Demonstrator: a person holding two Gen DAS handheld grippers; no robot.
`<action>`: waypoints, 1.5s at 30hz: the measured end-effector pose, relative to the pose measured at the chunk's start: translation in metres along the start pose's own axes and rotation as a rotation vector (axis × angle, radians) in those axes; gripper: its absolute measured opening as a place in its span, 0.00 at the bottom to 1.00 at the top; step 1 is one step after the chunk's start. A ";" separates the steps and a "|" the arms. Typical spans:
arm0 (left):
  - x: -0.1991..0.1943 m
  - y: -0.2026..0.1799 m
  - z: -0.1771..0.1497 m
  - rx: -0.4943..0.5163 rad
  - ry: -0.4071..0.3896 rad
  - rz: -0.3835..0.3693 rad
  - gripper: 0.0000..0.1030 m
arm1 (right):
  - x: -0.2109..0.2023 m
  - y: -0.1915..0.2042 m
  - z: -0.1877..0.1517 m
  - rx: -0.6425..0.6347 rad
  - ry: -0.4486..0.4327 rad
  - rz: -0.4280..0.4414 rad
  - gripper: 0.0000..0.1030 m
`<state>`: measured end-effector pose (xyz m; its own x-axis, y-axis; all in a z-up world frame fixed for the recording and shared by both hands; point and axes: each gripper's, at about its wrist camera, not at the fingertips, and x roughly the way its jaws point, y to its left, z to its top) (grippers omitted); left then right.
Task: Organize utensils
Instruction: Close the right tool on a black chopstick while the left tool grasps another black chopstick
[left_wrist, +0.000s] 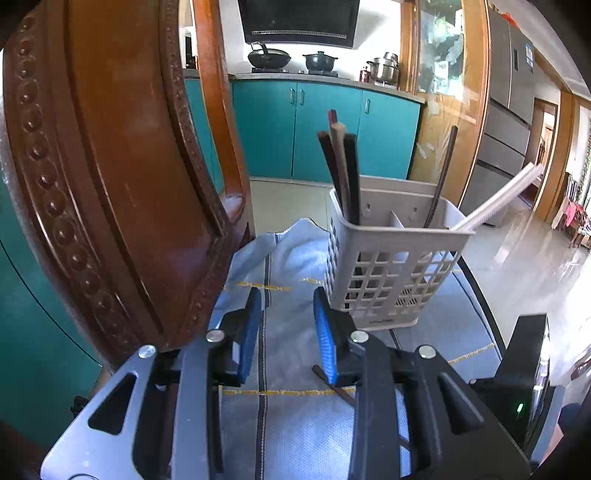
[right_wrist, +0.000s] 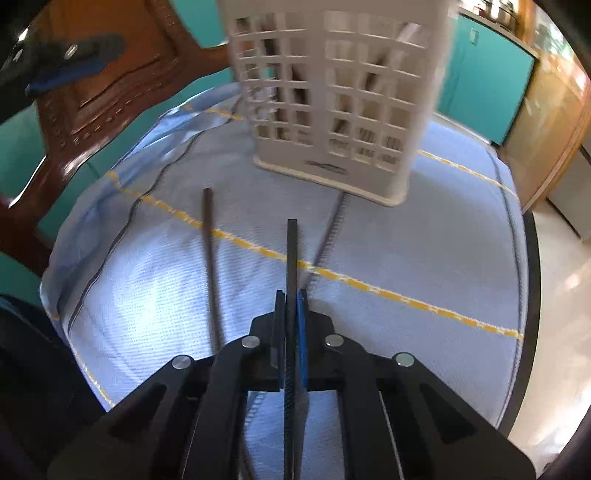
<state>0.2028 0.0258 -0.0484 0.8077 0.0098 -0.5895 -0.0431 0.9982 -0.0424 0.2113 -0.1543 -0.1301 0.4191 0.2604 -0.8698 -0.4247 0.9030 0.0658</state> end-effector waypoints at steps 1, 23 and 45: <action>0.000 -0.001 -0.003 0.004 0.002 0.000 0.29 | 0.000 -0.011 0.004 0.014 0.001 -0.001 0.06; 0.094 -0.047 -0.073 0.024 0.412 -0.040 0.48 | -0.005 -0.057 -0.001 0.165 -0.005 -0.009 0.06; 0.087 -0.067 -0.076 0.092 0.416 -0.046 0.32 | 0.009 -0.042 0.019 0.092 -0.002 -0.066 0.16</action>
<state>0.2318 -0.0452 -0.1581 0.5005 -0.0412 -0.8647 0.0555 0.9983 -0.0155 0.2482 -0.1836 -0.1317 0.4452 0.1996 -0.8729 -0.3208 0.9457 0.0526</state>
